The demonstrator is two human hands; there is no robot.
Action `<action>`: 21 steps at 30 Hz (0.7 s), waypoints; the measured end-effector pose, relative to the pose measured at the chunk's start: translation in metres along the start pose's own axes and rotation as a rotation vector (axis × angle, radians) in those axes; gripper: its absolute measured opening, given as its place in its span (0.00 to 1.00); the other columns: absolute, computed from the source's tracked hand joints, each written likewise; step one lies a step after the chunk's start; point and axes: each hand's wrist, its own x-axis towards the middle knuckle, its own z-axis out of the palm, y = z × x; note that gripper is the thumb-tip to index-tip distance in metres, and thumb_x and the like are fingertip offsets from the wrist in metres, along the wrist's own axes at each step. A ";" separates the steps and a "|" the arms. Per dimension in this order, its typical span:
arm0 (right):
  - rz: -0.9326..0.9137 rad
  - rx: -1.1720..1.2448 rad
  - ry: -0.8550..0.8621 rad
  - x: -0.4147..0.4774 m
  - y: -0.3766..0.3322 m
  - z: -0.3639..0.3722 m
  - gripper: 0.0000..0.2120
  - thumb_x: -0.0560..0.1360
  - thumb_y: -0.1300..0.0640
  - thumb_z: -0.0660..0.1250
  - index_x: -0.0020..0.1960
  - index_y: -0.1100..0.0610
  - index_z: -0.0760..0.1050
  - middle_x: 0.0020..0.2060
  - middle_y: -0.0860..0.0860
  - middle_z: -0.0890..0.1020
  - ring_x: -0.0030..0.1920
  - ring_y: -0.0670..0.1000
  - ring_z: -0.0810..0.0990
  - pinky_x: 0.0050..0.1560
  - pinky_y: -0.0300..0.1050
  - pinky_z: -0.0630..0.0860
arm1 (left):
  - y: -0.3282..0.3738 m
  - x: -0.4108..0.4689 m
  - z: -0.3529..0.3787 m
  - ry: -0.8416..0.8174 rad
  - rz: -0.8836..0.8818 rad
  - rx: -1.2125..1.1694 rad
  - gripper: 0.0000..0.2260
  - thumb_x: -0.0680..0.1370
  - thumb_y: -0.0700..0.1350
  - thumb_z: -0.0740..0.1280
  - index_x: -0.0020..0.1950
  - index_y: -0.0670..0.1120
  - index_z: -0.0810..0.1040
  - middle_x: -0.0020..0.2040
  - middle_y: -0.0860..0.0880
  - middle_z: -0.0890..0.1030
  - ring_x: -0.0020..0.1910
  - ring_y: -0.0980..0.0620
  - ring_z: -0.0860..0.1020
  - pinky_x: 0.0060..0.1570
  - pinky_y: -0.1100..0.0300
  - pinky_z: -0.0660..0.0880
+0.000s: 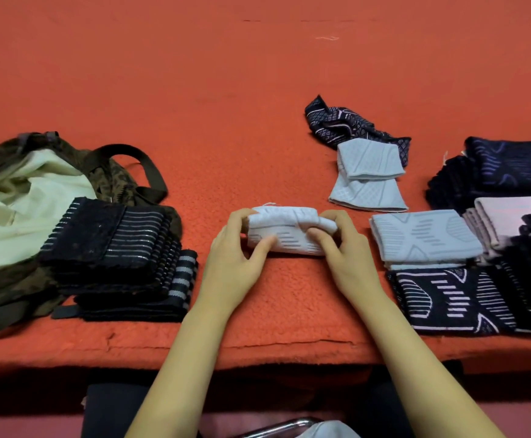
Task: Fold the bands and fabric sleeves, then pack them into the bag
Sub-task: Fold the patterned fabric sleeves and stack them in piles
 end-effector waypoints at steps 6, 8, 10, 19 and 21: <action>0.048 0.063 -0.031 0.000 -0.003 0.000 0.21 0.74 0.56 0.69 0.63 0.49 0.64 0.42 0.45 0.84 0.35 0.36 0.77 0.42 0.35 0.70 | -0.005 0.005 0.004 0.016 -0.097 0.039 0.14 0.77 0.51 0.63 0.60 0.48 0.71 0.52 0.48 0.81 0.53 0.47 0.79 0.53 0.53 0.73; 0.036 0.045 -0.050 0.001 -0.001 0.002 0.25 0.74 0.59 0.69 0.66 0.51 0.60 0.46 0.47 0.84 0.35 0.36 0.75 0.43 0.37 0.70 | -0.001 0.013 0.007 0.016 -0.131 0.164 0.13 0.79 0.50 0.62 0.61 0.47 0.71 0.50 0.46 0.81 0.51 0.44 0.78 0.50 0.51 0.72; 0.022 0.031 -0.050 0.002 0.001 0.004 0.26 0.75 0.59 0.67 0.68 0.52 0.58 0.48 0.48 0.83 0.38 0.39 0.77 0.45 0.40 0.71 | 0.001 0.023 0.011 0.007 -0.142 0.319 0.11 0.80 0.49 0.60 0.60 0.46 0.70 0.50 0.45 0.80 0.52 0.42 0.77 0.46 0.52 0.67; 0.016 -0.208 -0.042 0.014 0.003 0.016 0.19 0.78 0.56 0.64 0.68 0.53 0.68 0.60 0.53 0.77 0.61 0.54 0.74 0.61 0.47 0.69 | 0.004 0.026 0.019 0.003 -0.213 0.313 0.20 0.81 0.50 0.57 0.73 0.50 0.62 0.59 0.41 0.75 0.58 0.40 0.74 0.55 0.49 0.68; 0.036 -0.262 -0.027 0.015 0.003 0.017 0.18 0.78 0.55 0.63 0.67 0.52 0.71 0.51 0.54 0.75 0.55 0.56 0.74 0.58 0.50 0.70 | 0.003 0.020 0.019 -0.009 -0.144 0.277 0.21 0.80 0.51 0.59 0.73 0.53 0.63 0.55 0.43 0.73 0.56 0.42 0.74 0.58 0.50 0.68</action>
